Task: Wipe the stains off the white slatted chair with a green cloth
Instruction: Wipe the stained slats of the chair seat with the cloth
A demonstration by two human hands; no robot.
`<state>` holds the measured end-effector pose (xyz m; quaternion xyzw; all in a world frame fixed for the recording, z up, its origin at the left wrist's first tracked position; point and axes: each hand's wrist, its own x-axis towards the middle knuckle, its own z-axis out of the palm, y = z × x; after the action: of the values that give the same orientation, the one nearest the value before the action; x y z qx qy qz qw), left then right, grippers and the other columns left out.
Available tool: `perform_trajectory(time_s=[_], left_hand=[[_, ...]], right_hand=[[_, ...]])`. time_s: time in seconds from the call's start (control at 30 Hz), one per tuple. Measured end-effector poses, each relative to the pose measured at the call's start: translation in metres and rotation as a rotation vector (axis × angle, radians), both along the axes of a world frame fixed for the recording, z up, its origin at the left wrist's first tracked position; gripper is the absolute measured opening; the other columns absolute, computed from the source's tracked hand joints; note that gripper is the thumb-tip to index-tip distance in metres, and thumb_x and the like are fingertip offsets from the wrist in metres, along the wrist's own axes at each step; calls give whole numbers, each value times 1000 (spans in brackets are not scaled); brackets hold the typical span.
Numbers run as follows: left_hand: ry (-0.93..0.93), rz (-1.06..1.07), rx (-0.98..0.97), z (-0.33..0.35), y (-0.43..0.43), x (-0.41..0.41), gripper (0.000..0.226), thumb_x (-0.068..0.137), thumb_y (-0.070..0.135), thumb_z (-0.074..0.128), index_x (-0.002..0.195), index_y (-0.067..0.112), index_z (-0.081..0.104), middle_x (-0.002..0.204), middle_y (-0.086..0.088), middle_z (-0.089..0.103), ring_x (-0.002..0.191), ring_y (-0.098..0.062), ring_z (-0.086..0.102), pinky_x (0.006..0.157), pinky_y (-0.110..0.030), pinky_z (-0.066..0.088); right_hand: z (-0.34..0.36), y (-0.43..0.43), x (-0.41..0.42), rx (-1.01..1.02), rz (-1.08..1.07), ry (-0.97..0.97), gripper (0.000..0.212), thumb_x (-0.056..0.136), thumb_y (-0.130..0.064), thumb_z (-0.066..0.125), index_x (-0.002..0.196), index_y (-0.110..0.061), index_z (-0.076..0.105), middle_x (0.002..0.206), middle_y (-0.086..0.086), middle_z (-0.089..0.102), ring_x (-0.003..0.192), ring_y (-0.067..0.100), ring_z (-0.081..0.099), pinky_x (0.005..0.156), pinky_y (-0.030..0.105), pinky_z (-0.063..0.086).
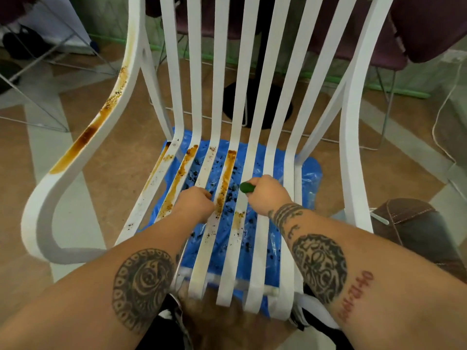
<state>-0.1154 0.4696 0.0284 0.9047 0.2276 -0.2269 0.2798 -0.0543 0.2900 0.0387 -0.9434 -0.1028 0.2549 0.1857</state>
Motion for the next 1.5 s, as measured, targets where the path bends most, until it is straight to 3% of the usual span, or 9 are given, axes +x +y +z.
perform_trajectory(time_s=[0.07, 0.2, 0.33, 0.53, 0.73, 0.9, 1.13, 1.33, 1.5], left_hand=[[34, -18, -6, -1, 2, -7, 47, 97, -2, 48, 141, 13, 57, 135, -13, 63, 92, -30, 73, 80, -44, 62], [68, -18, -54, -1, 3, -19, 47, 99, 3, 52, 145, 15, 52, 113, -16, 72, 87, -28, 74, 78, -45, 63], [66, 25, -103, 0, 1, -21, 53, 98, 1, 51, 147, 22, 51, 87, -11, 71, 76, -24, 73, 63, -36, 61], [70, 5, -56, -2, -4, -30, 63, 93, -8, 49, 148, 22, 49, 128, -17, 65, 62, -24, 65, 55, -34, 59], [63, -32, -8, -2, -2, -40, 58, 95, -3, 49, 146, 24, 52, 132, -16, 64, 85, -31, 74, 72, -46, 64], [98, -124, 56, 8, -7, -43, 68, 91, -12, 52, 149, 22, 47, 143, -14, 56, 95, -33, 72, 79, -47, 63], [114, -151, 93, 5, -7, -52, 55, 94, -6, 51, 144, 15, 54, 139, -15, 60, 98, -31, 71, 85, -46, 61], [134, -198, 131, 18, -13, -57, 42, 95, 0, 57, 137, 5, 58, 128, -16, 66, 100, -28, 70, 90, -42, 59], [131, -162, 130, 26, -16, -68, 43, 97, -1, 50, 138, 5, 56, 124, -17, 68, 100, -29, 71, 89, -45, 59]], right_hand=[[-12, 5, -12, -6, 13, -28, 40, 99, -19, 58, 139, -19, 57, 127, 12, 54, 111, 35, 58, 96, 48, 53], [-28, 1, -48, -6, 101, -53, 46, 100, -23, 57, 145, -23, 49, 127, 9, 44, 117, 36, 47, 96, 48, 50], [-14, -2, -57, -131, 310, -11, 47, 99, -21, 57, 144, -32, 52, 121, 6, 44, 110, 32, 50, 92, 44, 49], [-7, -4, -36, -116, 212, -54, 48, 98, -11, 57, 144, -26, 54, 127, 10, 46, 113, 36, 53, 99, 47, 49], [-23, -4, -78, -77, 168, 4, 52, 99, -14, 57, 148, -29, 49, 127, 7, 47, 110, 33, 55, 94, 40, 50], [6, -12, -76, -12, 222, 155, 34, 100, -23, 59, 133, -20, 65, 122, 9, 68, 105, 27, 63, 94, 41, 54], [-19, -4, -107, -72, 201, -12, 49, 100, -23, 57, 148, -29, 48, 122, 7, 46, 106, 31, 57, 87, 37, 49], [-1, -12, -142, -127, 377, -21, 53, 98, -19, 56, 149, -31, 46, 122, 8, 46, 110, 34, 53, 90, 48, 50], [11, -17, -168, -148, 525, -32, 57, 95, -14, 60, 148, -31, 48, 119, 8, 47, 106, 33, 52, 84, 46, 49]])
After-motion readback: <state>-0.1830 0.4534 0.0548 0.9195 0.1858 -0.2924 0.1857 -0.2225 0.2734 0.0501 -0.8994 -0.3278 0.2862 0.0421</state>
